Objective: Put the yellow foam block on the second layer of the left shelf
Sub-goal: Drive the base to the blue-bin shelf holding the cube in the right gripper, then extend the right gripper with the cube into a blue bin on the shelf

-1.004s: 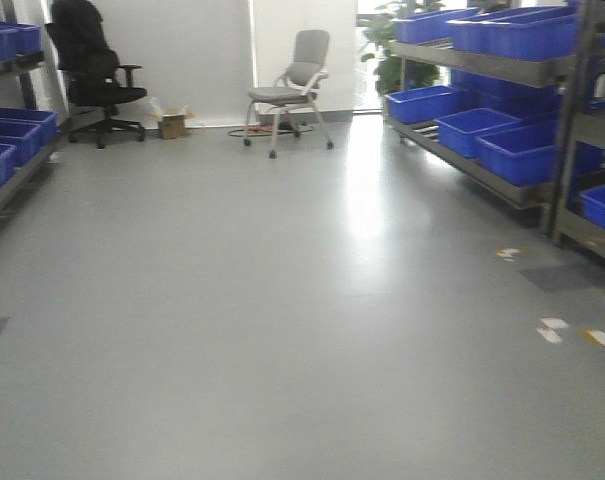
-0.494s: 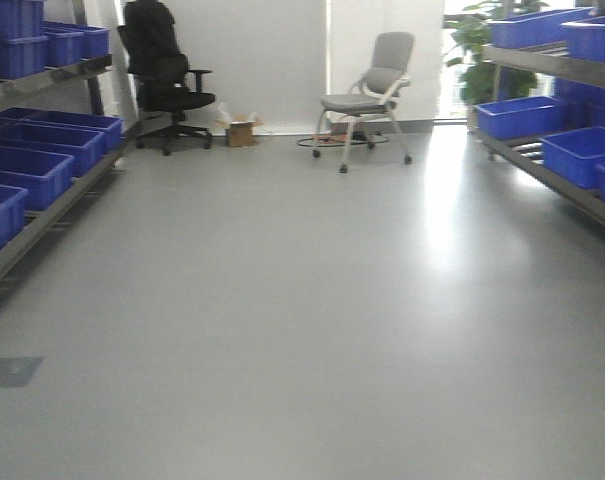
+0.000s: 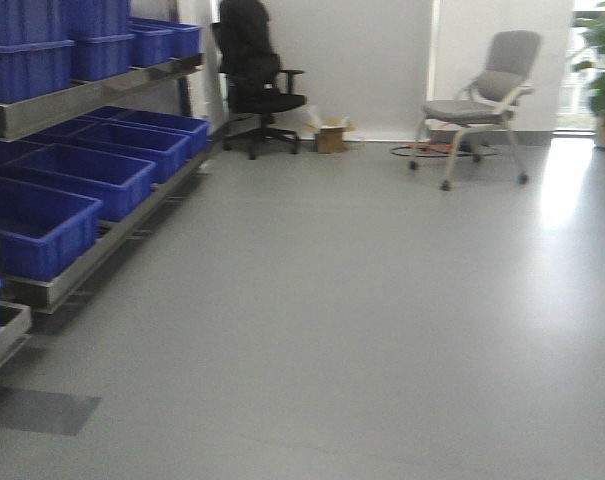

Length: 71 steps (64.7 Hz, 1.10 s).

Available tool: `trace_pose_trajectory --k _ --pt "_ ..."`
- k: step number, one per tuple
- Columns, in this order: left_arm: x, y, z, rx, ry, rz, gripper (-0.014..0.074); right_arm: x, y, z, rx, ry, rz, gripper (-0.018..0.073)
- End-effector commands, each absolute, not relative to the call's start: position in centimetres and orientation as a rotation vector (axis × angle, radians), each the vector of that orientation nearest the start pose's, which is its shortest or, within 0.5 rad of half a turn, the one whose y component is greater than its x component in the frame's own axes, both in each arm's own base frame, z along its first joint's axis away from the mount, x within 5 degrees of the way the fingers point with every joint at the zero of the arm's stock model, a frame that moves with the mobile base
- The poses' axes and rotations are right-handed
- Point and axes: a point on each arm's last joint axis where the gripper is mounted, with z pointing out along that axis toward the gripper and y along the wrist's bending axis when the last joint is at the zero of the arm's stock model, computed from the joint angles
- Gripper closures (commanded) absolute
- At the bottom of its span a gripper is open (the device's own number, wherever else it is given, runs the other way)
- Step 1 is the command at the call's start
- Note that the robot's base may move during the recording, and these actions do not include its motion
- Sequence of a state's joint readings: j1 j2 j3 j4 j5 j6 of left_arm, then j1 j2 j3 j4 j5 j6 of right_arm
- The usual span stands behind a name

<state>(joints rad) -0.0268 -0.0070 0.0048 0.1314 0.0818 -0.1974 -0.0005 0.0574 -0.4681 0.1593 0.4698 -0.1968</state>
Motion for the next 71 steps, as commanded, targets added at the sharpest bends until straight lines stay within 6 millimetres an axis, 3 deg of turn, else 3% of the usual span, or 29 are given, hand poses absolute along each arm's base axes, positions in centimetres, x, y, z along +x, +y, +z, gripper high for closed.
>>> trace_pose_trajectory --k 1,71 --pt "5.76 -0.17 20.33 -0.032 1.509 -0.082 0.0460 1.88 0.54 33.68 -0.085 1.428 -0.005 0.0271" --pt "5.76 -0.17 20.33 -0.032 1.509 -0.082 0.0460 1.88 0.54 33.67 -0.085 1.429 -0.005 0.0271"
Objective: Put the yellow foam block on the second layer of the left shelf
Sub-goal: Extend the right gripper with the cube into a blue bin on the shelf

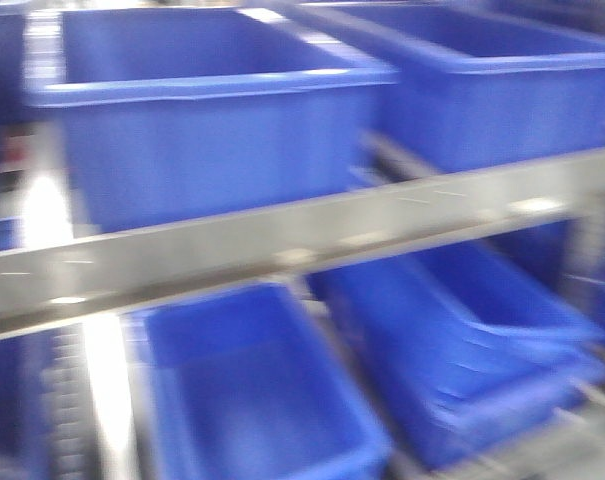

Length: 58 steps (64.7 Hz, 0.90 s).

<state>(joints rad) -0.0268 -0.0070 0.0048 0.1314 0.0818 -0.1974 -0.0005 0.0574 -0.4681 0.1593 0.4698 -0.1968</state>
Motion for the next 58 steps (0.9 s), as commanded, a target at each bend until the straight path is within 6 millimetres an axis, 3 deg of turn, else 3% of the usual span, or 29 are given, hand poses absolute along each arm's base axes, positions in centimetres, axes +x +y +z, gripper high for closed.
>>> trace_pose_trajectory --k 1,58 --pt "5.76 -0.17 20.33 -0.032 1.509 -0.082 0.0460 1.88 0.54 33.67 -0.085 1.429 -0.005 0.0271" --pt "5.76 -0.17 20.33 -0.032 1.509 -0.082 0.0460 1.88 0.54 33.67 -0.085 1.429 -0.005 0.0271"
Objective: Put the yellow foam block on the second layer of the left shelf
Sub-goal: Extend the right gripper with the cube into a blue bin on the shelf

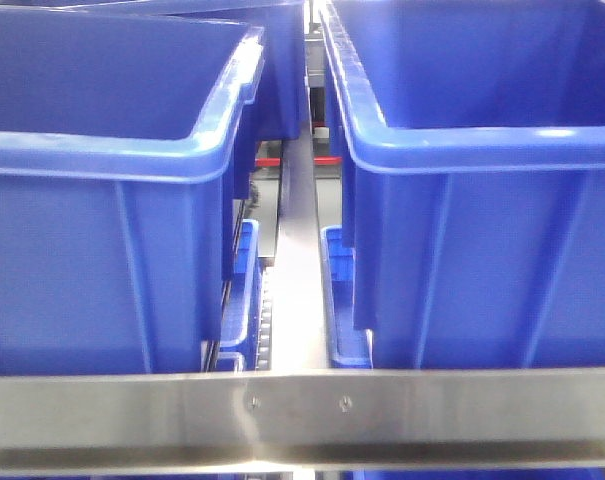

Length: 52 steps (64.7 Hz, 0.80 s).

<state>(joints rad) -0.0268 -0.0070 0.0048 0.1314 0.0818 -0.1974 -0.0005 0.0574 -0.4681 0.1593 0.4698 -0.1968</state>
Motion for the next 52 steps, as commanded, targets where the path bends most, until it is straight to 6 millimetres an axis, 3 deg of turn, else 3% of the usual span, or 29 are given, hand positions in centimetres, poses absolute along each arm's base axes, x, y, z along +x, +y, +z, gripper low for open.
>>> trace_pose_trajectory --k 1,52 --pt "5.76 -0.17 20.33 -0.032 1.509 -0.082 0.0460 1.88 0.54 33.67 -0.085 1.429 -0.005 0.0271" --pt "5.76 -0.17 20.33 -0.032 1.509 -0.082 0.0460 1.88 0.54 33.69 -0.085 1.427 -0.005 0.0271"
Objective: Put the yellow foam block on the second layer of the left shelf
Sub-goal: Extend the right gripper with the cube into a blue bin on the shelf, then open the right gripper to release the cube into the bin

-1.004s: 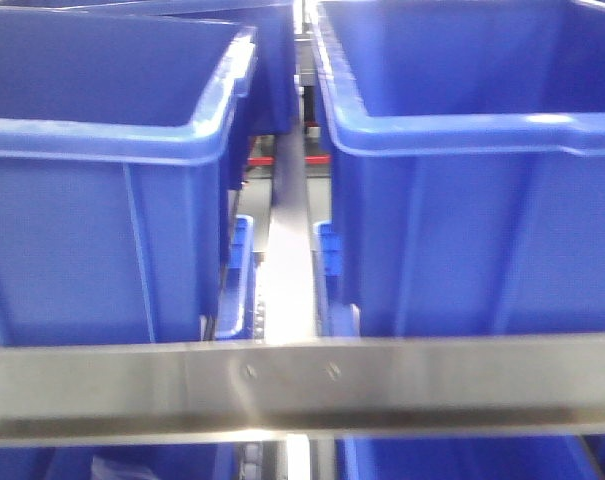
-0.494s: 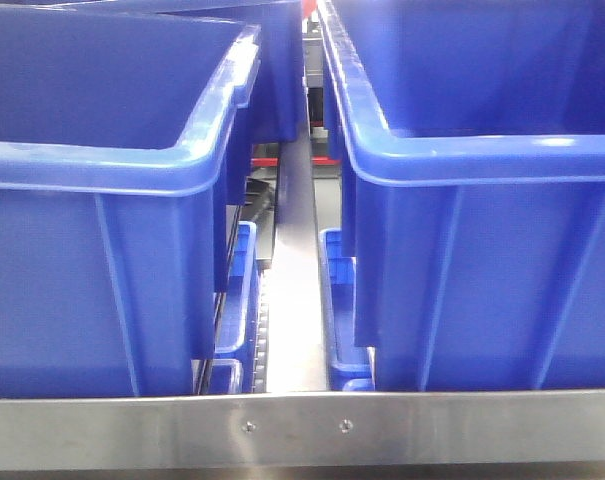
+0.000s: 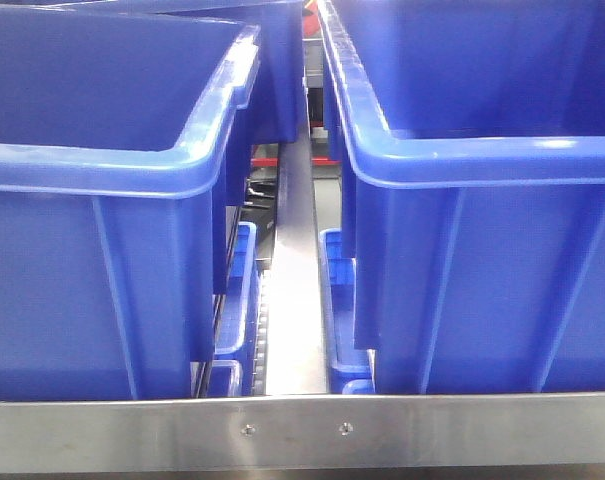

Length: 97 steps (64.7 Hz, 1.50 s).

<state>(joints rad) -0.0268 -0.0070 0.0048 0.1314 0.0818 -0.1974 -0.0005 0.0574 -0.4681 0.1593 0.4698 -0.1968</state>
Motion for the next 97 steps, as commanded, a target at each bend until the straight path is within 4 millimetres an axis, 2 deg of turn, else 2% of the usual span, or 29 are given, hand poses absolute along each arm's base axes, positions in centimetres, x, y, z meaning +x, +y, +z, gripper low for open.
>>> trace_pose_trajectory --k 1,22,29,34,41,50,63,68,79,88,97 --pt "5.8 -0.2 20.3 -0.032 1.509 -0.082 0.0460 1.9 0.5 33.7 -0.085 1.427 -0.005 0.0271" --pt "5.8 -0.2 20.3 -0.032 1.509 -0.082 0.0460 2.2 0.6 33.3 -0.092 1.481 0.001 0.0272" --pt "5.8 -0.2 20.3 -0.032 1.509 -0.082 0.0460 3.5 0.7 33.5 -0.101 1.586 0.011 0.0272" --pt "5.8 -0.2 20.3 -0.032 1.509 -0.082 0.0460 5.0 0.7 34.3 -0.107 1.659 0.017 0.0272" --pt "5.8 -0.2 20.3 -0.032 1.509 -0.082 0.0460 7.8 0.8 36.1 -0.112 1.763 0.030 0.0272" --pt "5.8 -0.2 20.3 -0.032 1.509 -0.082 0.0460 12.8 0.8 38.3 -0.121 1.902 0.044 0.0272" --pt "5.8 -0.2 20.3 -0.032 1.509 -0.082 0.0460 19.5 0.9 39.3 -0.135 2.054 0.062 0.0272" --pt "5.8 -0.2 20.3 -0.032 1.509 -0.082 0.0460 22.3 1.4 39.0 -0.156 2.099 0.078 0.0272" --pt "5.8 -0.2 20.3 -0.032 1.509 -0.082 0.0460 27.5 3.7 37.5 -0.242 2.177 0.127 0.0272" --pt "5.8 -0.2 20.3 -0.032 1.509 -0.082 0.0460 31.4 4.8 34.8 -0.268 2.258 0.140 0.0272" --pt "5.8 -0.2 20.3 -0.032 1.509 -0.082 0.0460 33.8 5.0 32.0 -0.267 2.327 0.139 0.0272"
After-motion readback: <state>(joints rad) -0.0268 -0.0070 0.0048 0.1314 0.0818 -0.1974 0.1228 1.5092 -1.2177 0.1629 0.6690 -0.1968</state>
